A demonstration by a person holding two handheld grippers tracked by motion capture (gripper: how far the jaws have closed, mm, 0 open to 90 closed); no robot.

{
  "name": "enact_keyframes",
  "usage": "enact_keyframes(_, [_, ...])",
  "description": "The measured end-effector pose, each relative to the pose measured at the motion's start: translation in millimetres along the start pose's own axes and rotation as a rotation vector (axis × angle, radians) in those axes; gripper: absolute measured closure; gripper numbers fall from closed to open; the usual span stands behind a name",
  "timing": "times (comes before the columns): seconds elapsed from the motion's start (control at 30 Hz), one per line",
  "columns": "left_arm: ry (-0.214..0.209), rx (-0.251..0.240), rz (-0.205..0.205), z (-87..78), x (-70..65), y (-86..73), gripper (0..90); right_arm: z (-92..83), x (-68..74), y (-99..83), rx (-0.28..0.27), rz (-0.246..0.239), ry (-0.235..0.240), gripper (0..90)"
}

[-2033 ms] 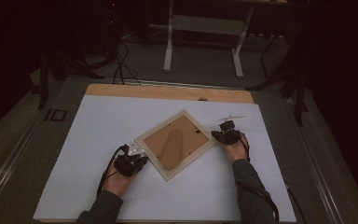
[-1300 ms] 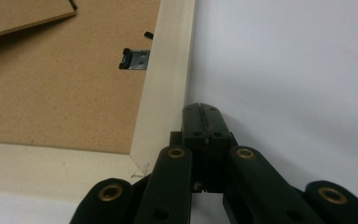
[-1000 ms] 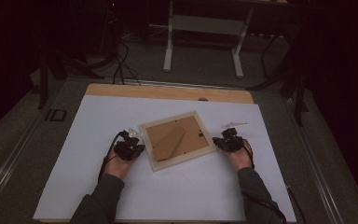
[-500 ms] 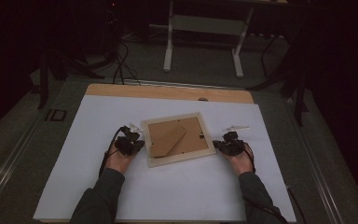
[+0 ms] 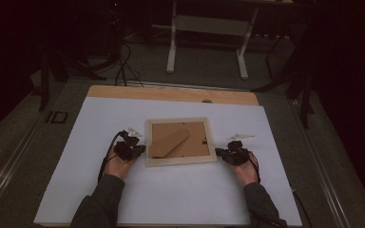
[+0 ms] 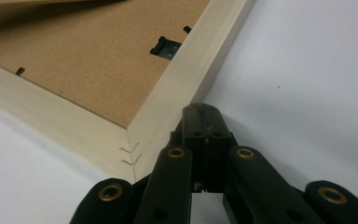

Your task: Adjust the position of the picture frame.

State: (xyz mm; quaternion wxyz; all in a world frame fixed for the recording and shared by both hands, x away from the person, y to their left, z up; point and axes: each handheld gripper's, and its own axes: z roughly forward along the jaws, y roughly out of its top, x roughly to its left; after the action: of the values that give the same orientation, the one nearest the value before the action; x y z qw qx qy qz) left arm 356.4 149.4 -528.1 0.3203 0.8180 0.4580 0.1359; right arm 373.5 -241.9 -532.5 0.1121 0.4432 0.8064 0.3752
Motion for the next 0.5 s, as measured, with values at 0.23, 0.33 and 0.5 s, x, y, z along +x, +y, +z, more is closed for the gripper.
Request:
enact_keyframes(0.23, [-0.003,-0.009,-0.013,-4.5,3.4,-6.1,90.0,0.4,8.1,-1.3,0.004,-0.011,0.009,90.0])
enact_keyframes(0.33, [-0.002,-0.01,-0.022,-4.7,5.4,-6.4,90.0,0.6,10.7,-2.6,-0.002,-0.009,0.013,90.0])
enact_keyframes(0.5, [0.006,-0.017,-0.034,-4.5,7.8,-6.9,90.0,0.5,13.4,-4.4,-0.008,0.0,0.02,90.0])
